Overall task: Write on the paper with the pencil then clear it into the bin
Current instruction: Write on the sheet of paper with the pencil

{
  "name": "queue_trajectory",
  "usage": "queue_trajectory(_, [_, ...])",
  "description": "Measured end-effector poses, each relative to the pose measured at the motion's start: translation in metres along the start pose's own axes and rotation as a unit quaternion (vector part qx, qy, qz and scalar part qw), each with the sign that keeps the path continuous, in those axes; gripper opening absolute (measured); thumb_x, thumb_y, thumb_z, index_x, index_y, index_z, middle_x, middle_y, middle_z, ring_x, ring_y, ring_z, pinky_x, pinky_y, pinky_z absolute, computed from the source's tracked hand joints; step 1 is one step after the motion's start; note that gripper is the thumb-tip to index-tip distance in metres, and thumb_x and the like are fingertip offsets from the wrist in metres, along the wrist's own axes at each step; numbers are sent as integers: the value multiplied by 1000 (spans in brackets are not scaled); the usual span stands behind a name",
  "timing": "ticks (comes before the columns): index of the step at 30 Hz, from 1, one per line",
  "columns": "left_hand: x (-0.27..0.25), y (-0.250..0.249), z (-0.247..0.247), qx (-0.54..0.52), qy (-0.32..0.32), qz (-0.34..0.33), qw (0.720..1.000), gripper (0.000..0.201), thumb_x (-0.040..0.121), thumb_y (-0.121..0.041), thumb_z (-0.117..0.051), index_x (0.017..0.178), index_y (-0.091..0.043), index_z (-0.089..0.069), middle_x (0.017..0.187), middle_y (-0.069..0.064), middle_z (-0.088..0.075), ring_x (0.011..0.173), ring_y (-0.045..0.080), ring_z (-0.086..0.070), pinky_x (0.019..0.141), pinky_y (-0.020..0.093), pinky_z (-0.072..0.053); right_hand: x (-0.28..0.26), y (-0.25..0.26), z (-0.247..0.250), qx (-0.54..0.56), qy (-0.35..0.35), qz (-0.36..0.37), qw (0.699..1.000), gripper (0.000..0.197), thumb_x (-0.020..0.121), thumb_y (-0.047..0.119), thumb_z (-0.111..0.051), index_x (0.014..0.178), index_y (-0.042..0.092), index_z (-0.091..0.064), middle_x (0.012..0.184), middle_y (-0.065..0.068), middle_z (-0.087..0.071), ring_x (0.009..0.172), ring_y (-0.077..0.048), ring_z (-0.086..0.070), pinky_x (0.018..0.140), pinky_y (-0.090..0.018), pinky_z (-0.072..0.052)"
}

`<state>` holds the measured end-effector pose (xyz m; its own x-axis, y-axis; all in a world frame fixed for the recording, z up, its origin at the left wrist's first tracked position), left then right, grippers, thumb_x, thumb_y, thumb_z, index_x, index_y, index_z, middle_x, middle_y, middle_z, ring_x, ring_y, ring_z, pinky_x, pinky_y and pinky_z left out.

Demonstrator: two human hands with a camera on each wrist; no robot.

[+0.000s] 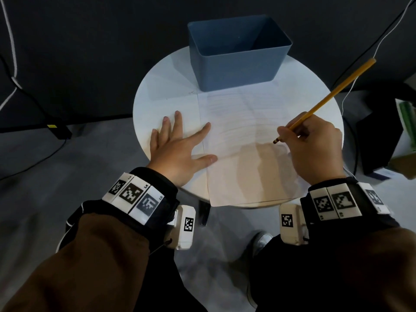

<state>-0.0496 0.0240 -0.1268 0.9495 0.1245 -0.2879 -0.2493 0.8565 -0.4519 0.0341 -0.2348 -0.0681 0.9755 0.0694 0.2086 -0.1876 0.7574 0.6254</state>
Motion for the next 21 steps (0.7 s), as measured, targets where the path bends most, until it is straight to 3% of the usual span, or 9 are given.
queue_trajectory(2, [-1, -1, 1, -4, 1, -1, 1000, 71, 89, -70, -48, 148, -64, -8, 162, -2, 30, 145, 19, 35, 119, 44, 19, 0, -3, 2, 17, -5, -18, 1000, 15, 95, 32, -69, 88, 19, -69, 78, 7, -71, 75, -15, -66, 71, -30, -53])
queue_trajectory(4, [-1, -3, 2, -16, -6, -2, 1000, 70, 91, -65, -52, 149, -62, -12, 163, -2, 26, 147, 17, 32, 120, 43, 18, -1, -4, 4, 28, -9, -26, 999, 15, 95, 33, -69, 88, 19, -69, 79, 6, -72, 76, -16, -67, 72, -33, -55])
queue_trajectory(8, [-1, -14, 16, -103, -98, -29, 989, 62, 92, -49, -62, 149, -48, -36, 167, -2, -4, 152, 9, 9, 123, 42, 10, -3, -5, 4, 41, -8, -26, 999, 14, 95, 33, -69, 89, 21, -69, 79, 9, -72, 80, -13, -69, 72, -25, -52])
queue_trajectory(10, [-1, -20, 20, -159, -135, -57, 976, 59, 92, -44, -65, 147, -41, -43, 165, -4, -17, 153, 7, -1, 125, 43, 2, -4, -5, 7, 59, -23, -21, 998, 15, 96, 34, -67, 90, 21, -69, 79, 10, -72, 79, -11, -70, 75, -30, -56])
queue_trajectory(12, [0, -25, 17, -158, -129, -75, 976, 61, 92, -46, -65, 147, -41, -42, 165, -6, -17, 152, 7, -2, 125, 43, 0, -4, -5, 11, 85, -41, -19, 995, 16, 98, 34, -64, 90, 20, -67, 78, 11, -73, 78, -8, -70, 77, -36, -58])
queue_trajectory(14, [2, -28, 9, -110, -102, -83, 985, 66, 91, -54, -61, 151, -43, -36, 167, -8, -8, 153, 8, 5, 124, 41, 7, -4, -8, 15, 111, -52, -23, 992, 20, 100, 33, -60, 90, 17, -67, 77, 11, -73, 75, -6, -69, 73, -33, -56])
queue_trajectory(17, [5, -32, 5, -78, -91, -91, 989, 68, 92, -59, -54, 153, -44, -29, 166, -13, 2, 152, 8, 10, 123, 45, 8, -4, -17, 19, 135, -65, -41, 988, 23, 102, 32, -58, 88, 15, -66, 72, 10, -71, 62, -4, -64, 64, -27, -50])
queue_trajectory(21, [6, -33, 8, -103, -115, -95, 983, 59, 98, -49, -51, 153, -36, -34, 166, -11, -8, 153, 8, 4, 124, 45, 3, -3, -27, 17, 211, -64, -65, 973, 19, 102, 25, -56, 93, 10, -64, 77, -1, -72, 64, -16, -68, 59, -29, -52])
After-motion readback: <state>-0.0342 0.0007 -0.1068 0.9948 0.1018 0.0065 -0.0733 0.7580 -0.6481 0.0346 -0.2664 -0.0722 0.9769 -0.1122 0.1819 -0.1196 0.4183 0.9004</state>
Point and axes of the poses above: each hand's wrist, its own x-axis towards the middle knuckle, its own z-axis out of the back of the hand, y = z × x, the point moved 7 cm from there along x, towards the middle knuckle
